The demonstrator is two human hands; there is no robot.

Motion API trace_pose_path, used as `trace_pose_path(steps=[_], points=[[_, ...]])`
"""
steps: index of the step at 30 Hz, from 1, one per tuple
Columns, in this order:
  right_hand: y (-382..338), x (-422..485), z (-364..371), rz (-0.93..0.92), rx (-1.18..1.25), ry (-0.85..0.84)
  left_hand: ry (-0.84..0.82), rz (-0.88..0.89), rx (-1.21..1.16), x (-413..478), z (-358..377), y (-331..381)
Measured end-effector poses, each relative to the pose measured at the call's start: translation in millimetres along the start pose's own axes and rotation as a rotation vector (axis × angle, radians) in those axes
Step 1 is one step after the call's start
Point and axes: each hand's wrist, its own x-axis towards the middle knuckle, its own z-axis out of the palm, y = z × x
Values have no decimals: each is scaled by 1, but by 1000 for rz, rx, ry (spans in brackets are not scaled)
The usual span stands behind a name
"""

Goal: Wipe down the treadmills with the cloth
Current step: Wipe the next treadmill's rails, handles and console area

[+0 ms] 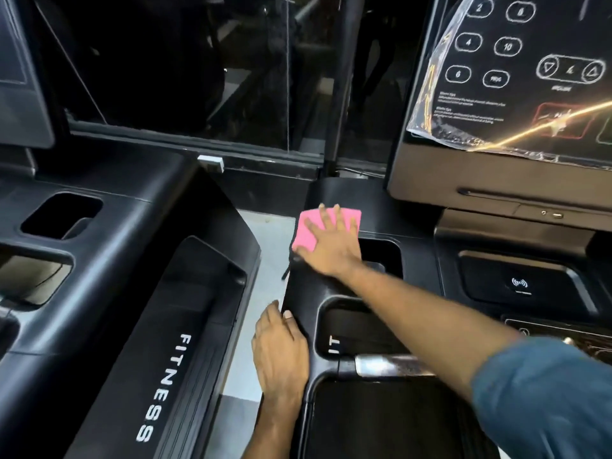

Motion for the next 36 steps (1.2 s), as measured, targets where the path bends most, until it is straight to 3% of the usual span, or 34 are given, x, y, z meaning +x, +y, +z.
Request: trace_pose_path(steps=[4, 9, 13, 19, 23, 32, 36], points=[[15, 44, -9, 57, -19, -28, -7, 13, -2, 2, 1, -4], [13, -16, 3, 9, 104, 20, -33, 1, 17, -1, 0, -2], [18, -44, 7, -12, 69, 53, -55, -31, 80, 6, 1, 8], [38, 45, -3, 115, 31, 59, -79, 133, 182, 42, 25, 49], [52, 88, -18, 137, 35, -19, -100, 103, 187, 46, 34, 43], [92, -27, -10, 313, 51, -24, -120, 97, 189, 43, 31, 47], [75, -6, -9, 373, 19, -30, -131, 88, 264, 42, 31, 56]])
